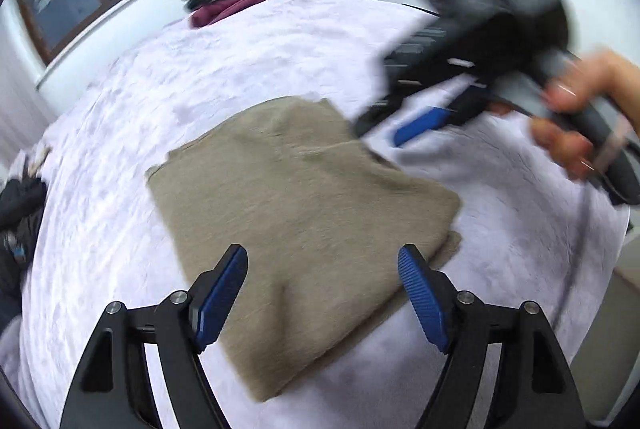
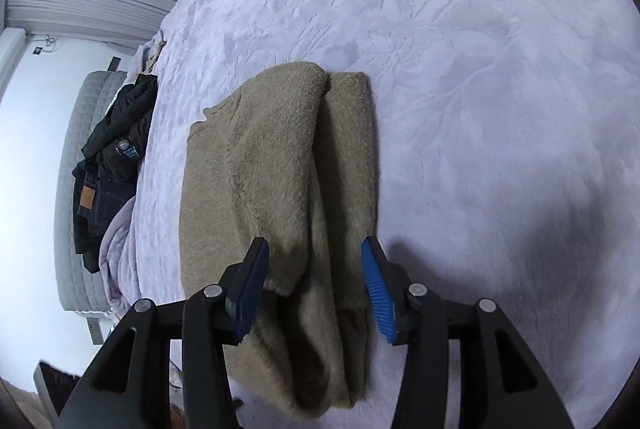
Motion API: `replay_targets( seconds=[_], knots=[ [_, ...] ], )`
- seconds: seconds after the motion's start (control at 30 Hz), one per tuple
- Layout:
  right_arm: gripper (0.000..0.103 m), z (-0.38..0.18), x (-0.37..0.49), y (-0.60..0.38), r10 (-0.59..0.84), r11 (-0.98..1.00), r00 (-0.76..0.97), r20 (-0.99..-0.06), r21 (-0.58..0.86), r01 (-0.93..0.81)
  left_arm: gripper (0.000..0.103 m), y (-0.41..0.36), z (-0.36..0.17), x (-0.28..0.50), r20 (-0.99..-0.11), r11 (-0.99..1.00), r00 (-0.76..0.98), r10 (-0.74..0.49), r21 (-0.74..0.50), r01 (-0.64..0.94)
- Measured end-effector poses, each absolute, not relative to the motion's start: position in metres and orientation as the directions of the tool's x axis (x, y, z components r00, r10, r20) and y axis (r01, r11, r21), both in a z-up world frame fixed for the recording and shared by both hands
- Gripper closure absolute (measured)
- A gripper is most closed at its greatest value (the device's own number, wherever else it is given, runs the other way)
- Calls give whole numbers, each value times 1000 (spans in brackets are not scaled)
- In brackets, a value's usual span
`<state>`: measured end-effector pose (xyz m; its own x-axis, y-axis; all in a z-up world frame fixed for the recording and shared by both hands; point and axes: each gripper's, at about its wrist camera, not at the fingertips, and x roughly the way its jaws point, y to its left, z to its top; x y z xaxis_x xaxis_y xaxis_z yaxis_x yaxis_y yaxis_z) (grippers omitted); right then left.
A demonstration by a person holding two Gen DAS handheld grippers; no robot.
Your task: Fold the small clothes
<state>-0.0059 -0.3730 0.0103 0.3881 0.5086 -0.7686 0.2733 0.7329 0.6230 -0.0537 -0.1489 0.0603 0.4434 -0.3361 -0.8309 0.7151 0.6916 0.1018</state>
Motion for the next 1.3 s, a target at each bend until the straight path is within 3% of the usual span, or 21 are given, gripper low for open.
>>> replay_targets(
  seconds=[0.2,0.37,0.4,0.43,0.57,0.63,0.83,0.9,1.07,1.13,1.23,1.27,1.3],
  knots=[
    [47,5,-71,-372,564,616,445,-695,713,334,24,-84,33,31,-924,903,308,-225,-78,423],
    [48,-14,-79,-351,616,577,416,-670,742,341,24,-70,6,47,-949,923,203,-240,-158,351],
    [63,-15,-77,-348,615,580,414,-671,741,339,24,-73,7,45,-950,922,203,-238,-155,356],
    [91,-13,-73,-344,598,604,406,-692,721,340,24,-74,11,40,-947,919,210,-242,-155,362],
    [91,12,-77,-334,577,650,423,-699,706,280,24,-71,26,45,-927,913,250,-280,-176,367],
    [92,17,-88,-331,576,644,431,-695,710,284,24,-71,21,36,-938,911,254,-237,-123,393],
    [91,-32,-108,-319,505,738,323,-801,594,320,15,-70,-15,4,-958,877,241,-155,-21,480],
    [89,-39,-114,-319,525,717,313,-791,610,338,15,-67,-16,5,-958,883,238,-162,-33,468],
    [68,-1,-123,-351,470,689,418,-777,619,376,15,-66,-15,10,-959,892,229,-170,-51,448],
    [38,20,-109,-371,438,680,487,-755,633,370,15,-66,-15,9,-958,893,235,-166,-44,448],
    [38,29,-58,-387,448,692,512,-733,647,321,15,-67,-16,7,-957,895,243,-160,-37,444],
    [38,26,-40,-389,459,694,512,-726,653,303,4,-67,-16,7,-958,898,245,-151,-30,440],
    [38,20,-20,-390,465,697,505,-727,653,298,0,-67,-17,8,-961,902,246,-128,-10,432]
  ],
)
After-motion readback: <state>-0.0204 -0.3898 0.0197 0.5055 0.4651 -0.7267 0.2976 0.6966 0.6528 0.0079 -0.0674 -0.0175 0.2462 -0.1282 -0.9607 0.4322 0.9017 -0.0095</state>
